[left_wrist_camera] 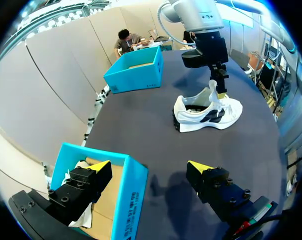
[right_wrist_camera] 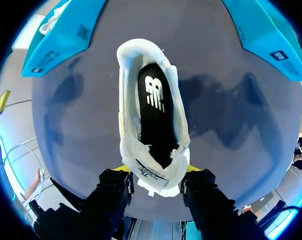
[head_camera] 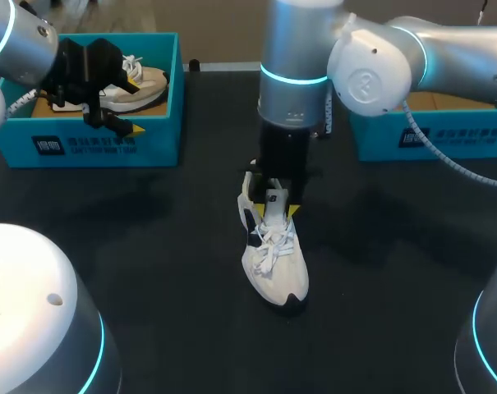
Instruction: Take the shoe out of the shoebox, open the shoe tongue, remove and reinsert the insole, then place the shoe into the shoebox
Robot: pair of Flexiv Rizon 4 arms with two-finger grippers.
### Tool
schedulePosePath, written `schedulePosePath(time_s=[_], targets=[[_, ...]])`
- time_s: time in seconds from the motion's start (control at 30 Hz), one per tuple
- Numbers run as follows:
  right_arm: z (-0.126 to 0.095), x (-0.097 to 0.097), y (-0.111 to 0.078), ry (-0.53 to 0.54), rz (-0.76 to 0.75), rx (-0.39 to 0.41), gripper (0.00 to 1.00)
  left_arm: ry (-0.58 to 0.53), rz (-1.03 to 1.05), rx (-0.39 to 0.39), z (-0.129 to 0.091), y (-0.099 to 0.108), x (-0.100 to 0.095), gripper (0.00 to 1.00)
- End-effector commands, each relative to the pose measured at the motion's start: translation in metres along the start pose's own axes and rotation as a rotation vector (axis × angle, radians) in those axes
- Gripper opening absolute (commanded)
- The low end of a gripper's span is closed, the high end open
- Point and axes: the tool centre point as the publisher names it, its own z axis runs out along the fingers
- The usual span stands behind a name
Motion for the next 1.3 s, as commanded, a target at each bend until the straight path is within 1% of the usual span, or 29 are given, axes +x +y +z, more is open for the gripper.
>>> schedulePosePath(time_s=[0.03,0.1,0.2,0.37,0.47,0.5,0.57,0.6,0.63,0.77,0.97,1.0,1.13,1.2,1.3], targets=[[0.002,0.003,0.007,0.005,-0.019,0.001,0.47,-0.001,0.0,-0.004,-0.001,0.0,0.001,1.0],[0.005,0.004,0.011,0.008,-0.03,0.006,0.47,-0.001,0.0,-0.004,-0.001,0.0,0.001,1.0],[0.004,0.005,0.012,0.007,-0.037,0.009,0.48,-0.001,0.0,-0.004,-0.001,0.0,0.001,1.0],[-0.012,0.0,-0.004,-0.028,-0.004,0.008,0.49,-0.001,0.0,-0.004,-0.001,0.0,0.001,1.0],[-0.024,0.001,-0.013,-0.043,0.007,0.004,0.5,-0.001,0.0,-0.004,-0.001,0.0,0.001,1.0],[-0.026,0.002,-0.014,-0.044,0.008,0.004,0.48,-0.001,0.0,-0.004,-0.001,0.0,0.001,1.0],[-0.028,0.003,-0.016,-0.047,0.009,0.002,0.37,-0.001,0.0,-0.004,-0.001,0.0,0.001,1.0],[-0.028,0.003,-0.017,-0.048,0.009,0.003,0.36,-0.001,0.0,-0.004,-0.001,0.0,0.001,1.0],[-0.027,0.004,-0.016,-0.043,0.008,0.003,0.33,-0.001,0.0,-0.004,-0.001,0.0,0.001,1.0],[-0.019,0.001,-0.012,-0.031,0.007,0.008,0.33,-0.001,0.0,-0.004,-0.001,0.0,0.001,1.0],[-0.009,-0.002,0.004,-0.008,-0.017,0.011,0.31,-0.001,0.0,-0.004,-0.001,0.0,0.001,1.0],[-0.008,-0.003,0.008,0.001,-0.024,0.0,0.3,-0.001,0.0,-0.004,-0.001,0.0,0.001,1.0],[-0.002,-0.003,0.017,0.007,-0.041,0.014,0.3,-0.001,0.0,-0.004,-0.001,0.0,0.001,1.0],[-0.003,-0.002,0.017,0.007,-0.045,0.012,0.3,-0.001,0.0,-0.004,-0.001,0.0,0.001,1.0],[-0.015,-0.002,0.011,-0.015,-0.033,-0.008,0.32,-0.001,0.0,-0.004,-0.001,0.0,0.001,1.0]])
